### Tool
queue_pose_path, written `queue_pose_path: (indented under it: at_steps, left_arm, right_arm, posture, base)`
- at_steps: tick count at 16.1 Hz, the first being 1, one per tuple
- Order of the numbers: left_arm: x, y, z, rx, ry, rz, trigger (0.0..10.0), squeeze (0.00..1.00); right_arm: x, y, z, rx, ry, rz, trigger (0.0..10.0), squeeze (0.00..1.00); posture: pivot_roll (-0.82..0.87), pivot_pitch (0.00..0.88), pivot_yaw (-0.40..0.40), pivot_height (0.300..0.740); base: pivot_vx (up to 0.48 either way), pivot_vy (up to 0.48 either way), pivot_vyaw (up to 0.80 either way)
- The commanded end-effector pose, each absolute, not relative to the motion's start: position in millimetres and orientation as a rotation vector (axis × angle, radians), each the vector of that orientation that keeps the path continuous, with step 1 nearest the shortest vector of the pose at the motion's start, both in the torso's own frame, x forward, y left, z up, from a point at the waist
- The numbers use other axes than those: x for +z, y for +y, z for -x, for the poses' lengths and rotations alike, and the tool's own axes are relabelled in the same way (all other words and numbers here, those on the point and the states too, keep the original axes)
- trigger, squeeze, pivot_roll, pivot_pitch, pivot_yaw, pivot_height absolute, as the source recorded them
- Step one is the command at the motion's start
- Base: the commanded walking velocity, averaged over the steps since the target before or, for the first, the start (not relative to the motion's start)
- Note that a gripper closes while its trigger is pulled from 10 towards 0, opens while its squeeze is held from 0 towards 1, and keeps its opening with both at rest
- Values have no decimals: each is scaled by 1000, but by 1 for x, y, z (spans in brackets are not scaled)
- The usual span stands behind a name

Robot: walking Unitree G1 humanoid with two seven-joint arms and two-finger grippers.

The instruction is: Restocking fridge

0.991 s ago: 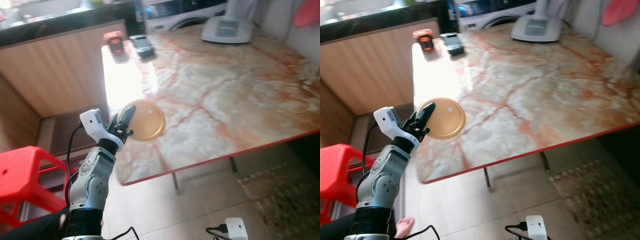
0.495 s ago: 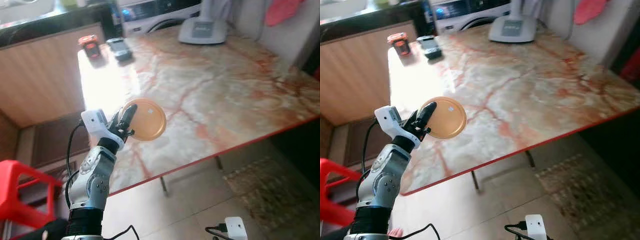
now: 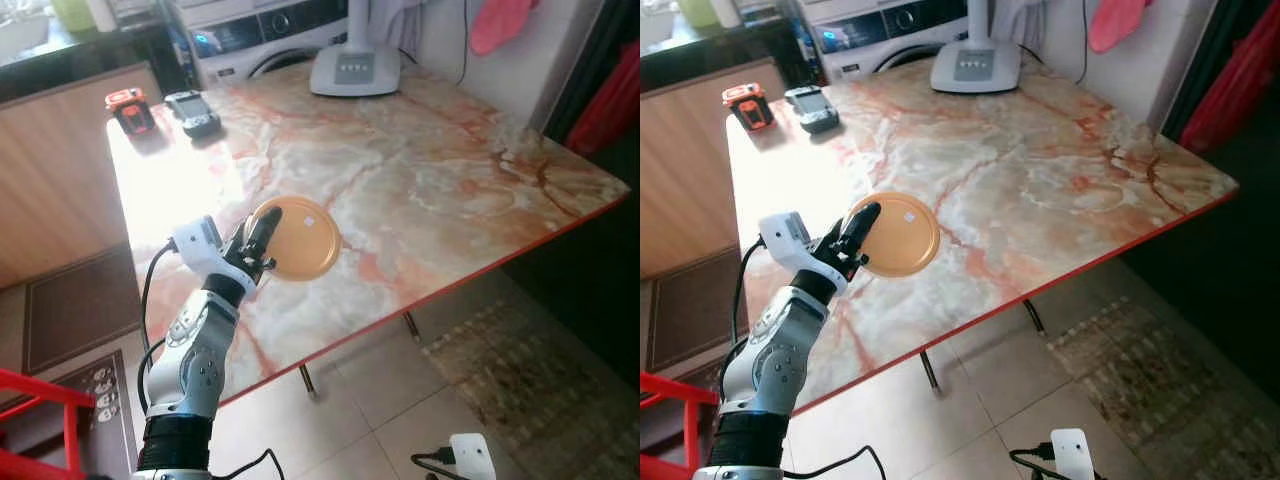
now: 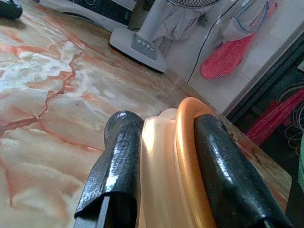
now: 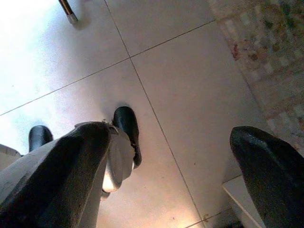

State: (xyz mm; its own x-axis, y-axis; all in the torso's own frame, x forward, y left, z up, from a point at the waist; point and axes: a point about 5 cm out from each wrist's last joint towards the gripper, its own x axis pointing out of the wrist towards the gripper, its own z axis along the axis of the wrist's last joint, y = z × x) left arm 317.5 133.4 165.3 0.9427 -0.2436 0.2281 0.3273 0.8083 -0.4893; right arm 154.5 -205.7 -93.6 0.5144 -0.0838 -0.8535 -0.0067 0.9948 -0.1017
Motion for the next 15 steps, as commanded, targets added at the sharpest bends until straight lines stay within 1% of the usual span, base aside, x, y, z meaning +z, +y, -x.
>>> queue_pose_path:
  at_steps: [1,2,3,15]
  left_arm:
    - [168,137,-318,-302,-179,515,10000,0]
    - [168,136,-318,-301,-182,526,10000,0]
    - [167,136,-318,-299,-175,552,10000,0]
    - [168,136,-318,-305,-183,541,10000,0]
  right_arm:
    - [-96,-203,-149,-42,1052,86,10000,0]
    - [-96,-203,-149,-43,1052,86,10000,0]
    - [-96,-203,-149,-42,1052,87,10000,0]
    - [-96,-204,-150,-40,1058,96,10000,0]
  posture:
    - [-50,71,125,740]
    - [-51,73,126,740]
    - [-51,73,126,740]
    - [-49,74,124,740]
  base:
    - [0,-465,-756]
    - [0,-480,-756]
    - [0,0,-756]
    - [0,0,-740]
